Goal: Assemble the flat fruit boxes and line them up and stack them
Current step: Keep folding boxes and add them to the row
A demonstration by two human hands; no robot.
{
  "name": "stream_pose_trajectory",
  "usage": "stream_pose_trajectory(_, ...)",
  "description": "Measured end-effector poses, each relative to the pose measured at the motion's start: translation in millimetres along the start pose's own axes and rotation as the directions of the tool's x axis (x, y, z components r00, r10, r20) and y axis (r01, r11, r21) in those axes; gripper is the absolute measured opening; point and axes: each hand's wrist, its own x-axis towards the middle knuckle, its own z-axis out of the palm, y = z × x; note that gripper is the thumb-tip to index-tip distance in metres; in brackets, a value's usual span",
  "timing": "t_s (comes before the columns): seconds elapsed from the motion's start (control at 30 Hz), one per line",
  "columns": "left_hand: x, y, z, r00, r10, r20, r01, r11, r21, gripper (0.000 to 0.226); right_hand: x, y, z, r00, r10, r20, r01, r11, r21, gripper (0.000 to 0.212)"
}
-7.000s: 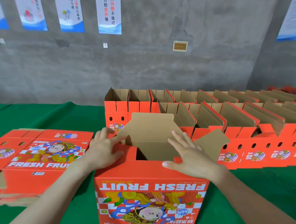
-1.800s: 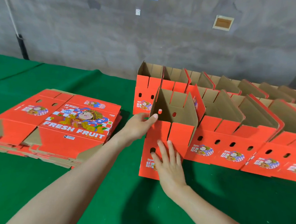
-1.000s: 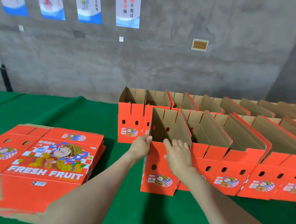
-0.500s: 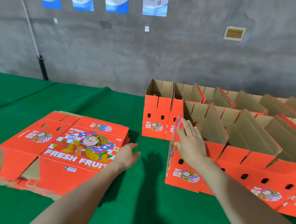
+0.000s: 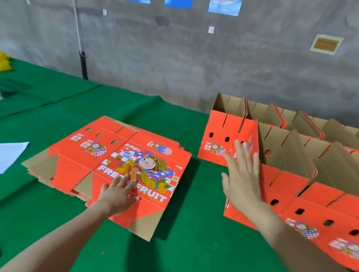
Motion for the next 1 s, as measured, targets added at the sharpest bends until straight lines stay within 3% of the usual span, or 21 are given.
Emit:
stream_pose_trajectory(0.07,-10,6,2,1.0,0.019,-0.015,-0.019,1.0,0.012,0.07,-17,-35,16,0.969,-0.155,0.191,0.133,0.984,0.123,0.062)
stream_pose_trajectory(0.13,-21,11,4,0.999,0.032,-0.014,-0.031,0.999,0.019,0.067,-36,-60,40,0.89,-0.201,0.409,0.128,0.972,0.199,0.071)
stream_pose_trajectory(0.2,-31,15,3,0.999,0.051,0.01,-0.051,0.999,-0.012,0.062,-50,-75,63,0.817,-0.213,0.536,0.133,0.974,0.184,0.082)
stream_pose_trajectory(0.33,-52,4,-2,0.99,0.12,-0.079,-0.139,0.942,-0.304,0.054,-63,-89,89,0.693,-0.205,0.691,0.17,0.978,0.12,0.098)
stream_pose_trajectory(0.43,-72,-13,-5,0.971,0.12,-0.205,-0.191,0.909,-0.371,0.044,-66,-98,98,0.665,-0.186,0.723,0.168,0.981,0.098,0.095)
stream_pose_trajectory(0.57,-89,-35,-12,0.943,0.139,-0.301,-0.236,0.919,-0.315,0.041,-60,-104,95,0.653,-0.197,0.731,0.13,0.98,0.148,0.081)
stream_pose_trajectory(0.67,-95,-41,-32,0.899,0.085,-0.43,-0.261,0.892,-0.369,0.032,-44,-104,76,0.681,-0.212,0.701,0.082,0.973,0.214,0.074)
stream_pose_trajectory(0.73,-98,-35,-51,0.823,0.045,-0.567,-0.326,0.854,-0.405,0.029,-31,-102,56,0.747,-0.172,0.643,-0.039,0.953,0.301,0.071)
stream_pose_trajectory(0.83,-104,-19,-87,0.611,-0.041,-0.791,-0.444,0.809,-0.385,0.031,-19,-97,28,0.856,-0.073,0.511,-0.197,0.869,0.453,0.053)
stream_pose_trajectory(0.9,-107,-7,-112,0.486,-0.086,-0.869,-0.511,0.779,-0.363,0.037,-15,-88,10,0.891,0.0,0.454,-0.284,0.781,0.557,0.032)
stream_pose_trajectory(0.97,-108,4,-130,0.459,-0.12,-0.88,-0.542,0.747,-0.385,0.04,-13,-74,-8,0.902,0.097,0.421,-0.365,0.692,0.623,0.021)
stream_pose_trajectory(1.0,-108,10,-137,0.48,-0.132,-0.867,-0.544,0.731,-0.412,0.039,-14,-67,-17,0.914,0.143,0.38,-0.375,0.655,0.656,0.033)
